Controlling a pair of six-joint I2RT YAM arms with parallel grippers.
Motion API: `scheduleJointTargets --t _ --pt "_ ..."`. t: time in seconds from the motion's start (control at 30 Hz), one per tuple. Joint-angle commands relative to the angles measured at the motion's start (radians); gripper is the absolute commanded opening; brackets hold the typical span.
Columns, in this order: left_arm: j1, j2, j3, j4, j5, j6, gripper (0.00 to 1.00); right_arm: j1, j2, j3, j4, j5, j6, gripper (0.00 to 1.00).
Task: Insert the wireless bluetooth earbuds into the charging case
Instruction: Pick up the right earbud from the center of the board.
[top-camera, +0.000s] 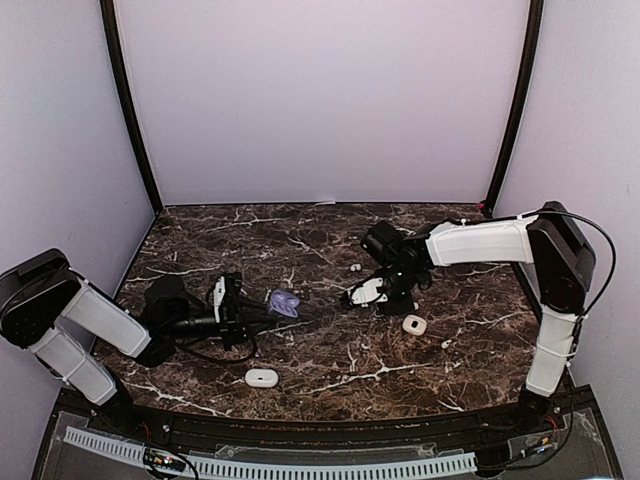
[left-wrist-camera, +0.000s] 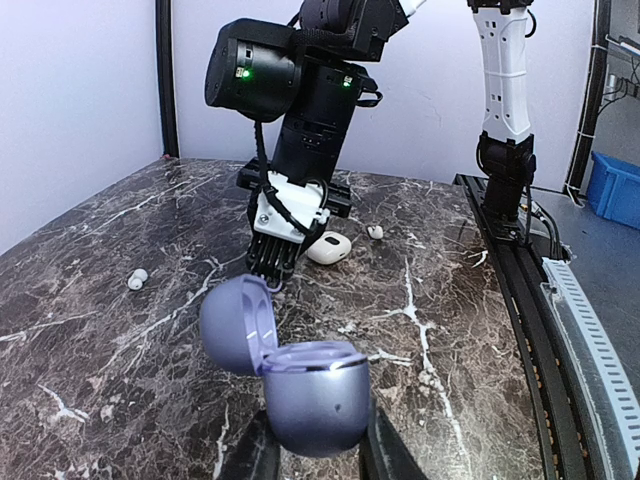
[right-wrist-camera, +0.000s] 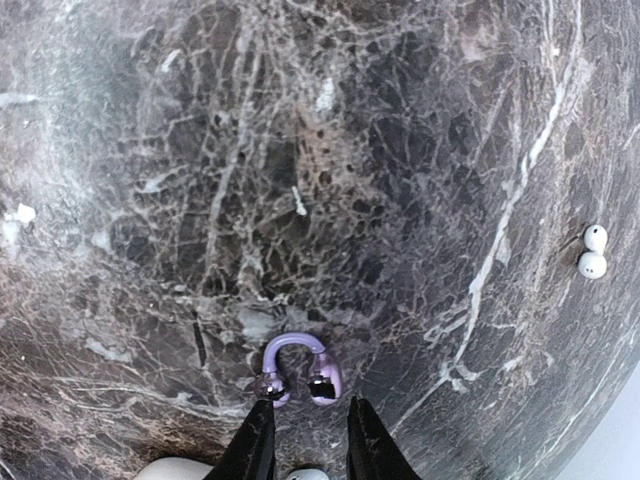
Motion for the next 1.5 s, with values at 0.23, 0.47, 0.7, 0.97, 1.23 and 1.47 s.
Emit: scheduleJointTargets --t 0.23,0.47,0.7,0.97,1.23,1.47 --pt "-0.006 -0.014 0.011 0.008 0.009 0.007 0.22 0.001 0.053 0.061 0.032 0.026 -0.036 0.22" --pt "-0.006 -0.011 0.012 0.009 0.010 0.008 0.22 -0.002 0.073 0.059 0.025 0.027 -0.033 0.20" --pt "-0.006 -0.009 0.012 0.007 0.008 0.010 0.22 -0.007 0.077 0.058 0.009 0.019 -0.026 0.18" --pt "-0.006 -0.006 0.014 0.007 0.009 0.010 0.22 -0.014 0.000 0.050 0.036 -0.026 0.021 0.12" --pt "-0.007 -0.001 -0.017 0.088 0.025 0.024 0.22 -0.007 -0.174 -0.002 0.224 -0.231 0.168 0.12" --pt "-0.062 0.087 -0.094 0.377 0.061 0.143 0.21 0.077 -0.387 -0.251 0.642 -0.371 0.427 0.10"
